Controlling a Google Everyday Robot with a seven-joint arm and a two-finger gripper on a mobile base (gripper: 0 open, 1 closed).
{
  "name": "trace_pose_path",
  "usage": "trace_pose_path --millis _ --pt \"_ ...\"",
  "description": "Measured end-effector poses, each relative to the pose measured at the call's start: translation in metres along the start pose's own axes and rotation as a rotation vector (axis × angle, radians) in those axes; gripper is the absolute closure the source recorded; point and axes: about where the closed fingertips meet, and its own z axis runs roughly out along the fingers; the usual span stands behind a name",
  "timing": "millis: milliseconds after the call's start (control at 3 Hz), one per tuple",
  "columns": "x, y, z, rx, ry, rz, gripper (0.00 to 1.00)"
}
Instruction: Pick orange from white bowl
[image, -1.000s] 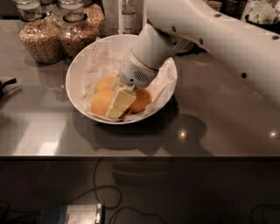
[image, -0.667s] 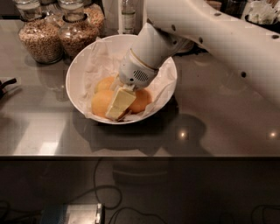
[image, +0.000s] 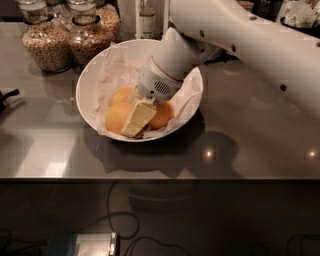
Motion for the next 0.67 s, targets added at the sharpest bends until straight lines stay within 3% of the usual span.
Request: trace_pose_path --millis 667 --pt "-0.0008 0.0021 -0.0129 0.038 -0.056 -0.003 1.00"
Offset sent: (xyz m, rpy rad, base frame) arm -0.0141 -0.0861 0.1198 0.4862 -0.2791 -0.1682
